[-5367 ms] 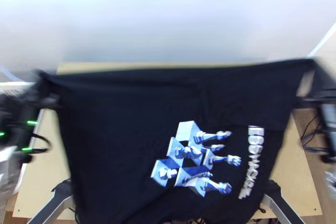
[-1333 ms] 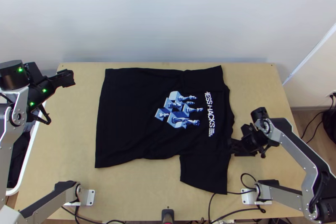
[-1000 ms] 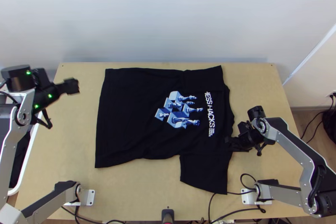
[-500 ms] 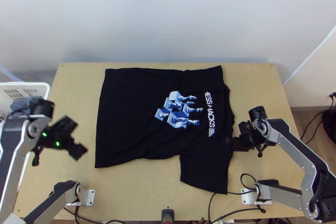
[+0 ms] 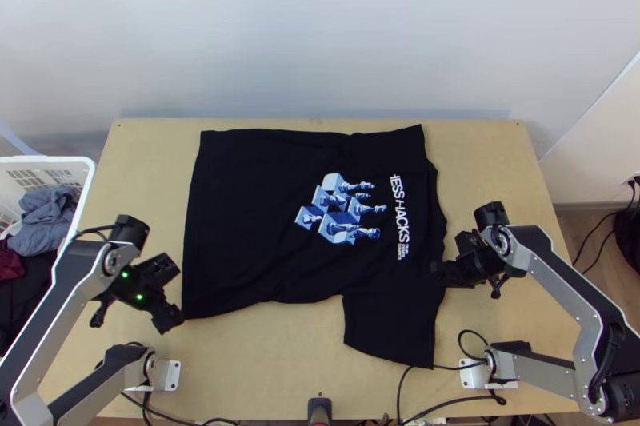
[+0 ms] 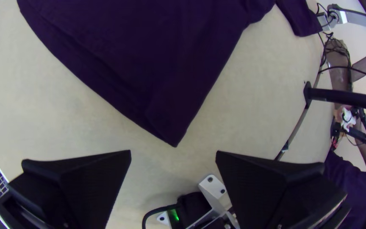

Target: Fold the t-shirt

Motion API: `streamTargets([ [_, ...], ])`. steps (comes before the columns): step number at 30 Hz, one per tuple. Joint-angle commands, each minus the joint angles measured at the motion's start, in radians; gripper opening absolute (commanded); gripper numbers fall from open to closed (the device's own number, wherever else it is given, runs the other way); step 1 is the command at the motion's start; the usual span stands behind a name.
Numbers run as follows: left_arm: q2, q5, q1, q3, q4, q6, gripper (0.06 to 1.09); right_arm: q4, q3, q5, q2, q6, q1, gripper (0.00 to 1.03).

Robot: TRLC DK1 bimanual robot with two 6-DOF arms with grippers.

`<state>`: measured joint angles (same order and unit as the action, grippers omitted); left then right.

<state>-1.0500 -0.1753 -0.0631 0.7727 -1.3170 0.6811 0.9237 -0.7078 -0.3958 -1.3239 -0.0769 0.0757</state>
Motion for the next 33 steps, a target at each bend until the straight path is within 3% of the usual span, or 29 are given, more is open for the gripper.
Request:
streamTargets([
  [1,-0.033,-0.009,-0.023,-0.062,0.015,-0.002,1.03,0.000,-0.027,0.008,-0.018,0.003,-0.005,0.03],
  [12,-0.104,-0.020,-0.038,-0.116,0.142,-0.026,0.94,0.000,-0.018,0.012,-0.021,-0.009,-0.007,0.03],
  [14,-0.104,-0.041,-0.040,-0.124,0.154,-0.025,0.79,0.000,-0.018,0.012,-0.020,-0.012,-0.007,0.03],
  [20,-0.099,-0.115,-0.038,-0.147,0.229,-0.009,0.10,0.000,-0.024,0.015,-0.014,-0.014,-0.016,0.03],
  [30,-0.100,-0.135,0.203,-0.110,0.306,0.101,0.10,0.000,-0.022,0.048,0.031,0.025,-0.122,0.03],
  [33,-0.091,-0.164,0.252,-0.064,0.295,0.067,0.10,0.000,-0.048,0.080,0.060,0.025,-0.122,0.03],
])
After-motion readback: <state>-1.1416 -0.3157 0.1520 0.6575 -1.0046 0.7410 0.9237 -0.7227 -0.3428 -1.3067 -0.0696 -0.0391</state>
